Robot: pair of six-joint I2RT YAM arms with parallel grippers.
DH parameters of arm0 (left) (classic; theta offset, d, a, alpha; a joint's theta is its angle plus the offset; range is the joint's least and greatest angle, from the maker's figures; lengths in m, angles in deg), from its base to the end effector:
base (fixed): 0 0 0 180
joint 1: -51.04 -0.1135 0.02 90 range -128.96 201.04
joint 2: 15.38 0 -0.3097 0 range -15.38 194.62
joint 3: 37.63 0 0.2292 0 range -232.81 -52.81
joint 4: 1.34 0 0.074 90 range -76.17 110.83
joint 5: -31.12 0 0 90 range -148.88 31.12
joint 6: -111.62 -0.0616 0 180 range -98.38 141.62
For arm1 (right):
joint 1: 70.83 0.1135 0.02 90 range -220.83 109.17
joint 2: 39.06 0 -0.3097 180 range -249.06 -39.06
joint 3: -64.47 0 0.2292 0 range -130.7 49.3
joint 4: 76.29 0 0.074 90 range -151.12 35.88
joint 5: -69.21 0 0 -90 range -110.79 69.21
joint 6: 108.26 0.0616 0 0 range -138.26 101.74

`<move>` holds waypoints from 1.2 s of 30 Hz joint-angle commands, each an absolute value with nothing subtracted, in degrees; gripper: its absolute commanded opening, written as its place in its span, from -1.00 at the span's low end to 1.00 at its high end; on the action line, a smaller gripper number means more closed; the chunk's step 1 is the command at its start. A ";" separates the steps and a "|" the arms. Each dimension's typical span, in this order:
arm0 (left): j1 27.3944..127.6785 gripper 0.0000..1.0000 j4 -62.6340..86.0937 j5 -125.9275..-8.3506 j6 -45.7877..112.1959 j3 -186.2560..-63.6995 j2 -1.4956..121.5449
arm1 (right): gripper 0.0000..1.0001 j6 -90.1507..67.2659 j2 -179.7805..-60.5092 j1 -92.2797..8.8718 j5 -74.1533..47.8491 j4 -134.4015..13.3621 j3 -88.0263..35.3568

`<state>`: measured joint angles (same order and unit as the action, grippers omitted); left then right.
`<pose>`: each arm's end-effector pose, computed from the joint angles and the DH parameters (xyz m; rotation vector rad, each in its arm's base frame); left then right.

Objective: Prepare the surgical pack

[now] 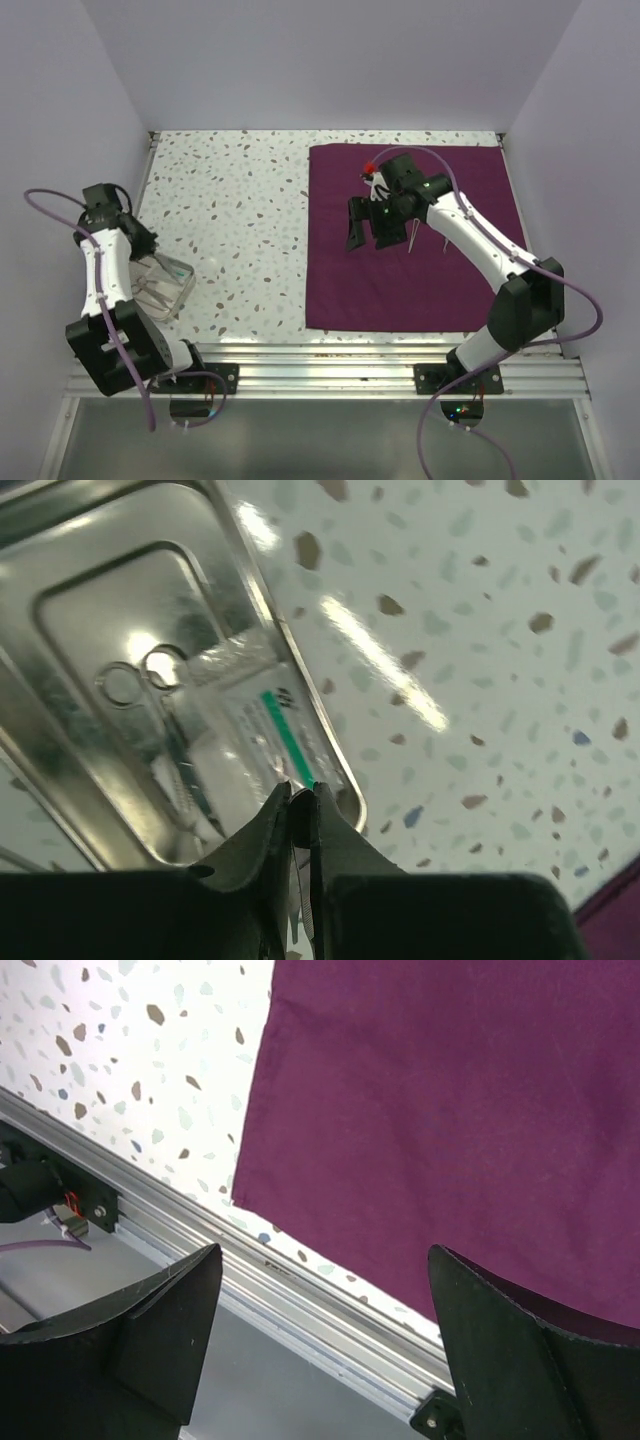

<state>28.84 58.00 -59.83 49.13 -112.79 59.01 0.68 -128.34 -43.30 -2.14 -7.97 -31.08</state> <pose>0.2194 0.0884 0.2992 -1.0848 2.3561 -0.0553 0.2622 0.1589 0.3313 -0.3169 2.7244 0.6825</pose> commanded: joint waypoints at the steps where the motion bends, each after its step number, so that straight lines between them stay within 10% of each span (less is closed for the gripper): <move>1: 22.05 -1.00 59.01 -55.02 42.02 -112.92 60.72 | 0.75 -0.50 -129.76 -43.23 -2.69 -7.24 -30.86; 11: 18.43 -0.96 56.38 -53.52 43.86 -114.51 70.75 | 0.77 0.46 -134.42 -44.55 -5.50 -7.68 -32.79; 22: 18.34 0.02 57.60 -56.68 44.39 -116.35 73.65 | 0.64 4.15 -144.08 -50.09 -26.21 -8.64 -37.52; 36: 37.91 0.09 54.36 -71.43 49.22 -120.92 68.03 | 0.35 3.90 -151.56 -68.35 -33.36 -10.05 -41.76</move>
<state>32.03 57.41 -64.44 46.75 -118.91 71.20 4.64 -151.94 -65.68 -29.83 -9.52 -39.54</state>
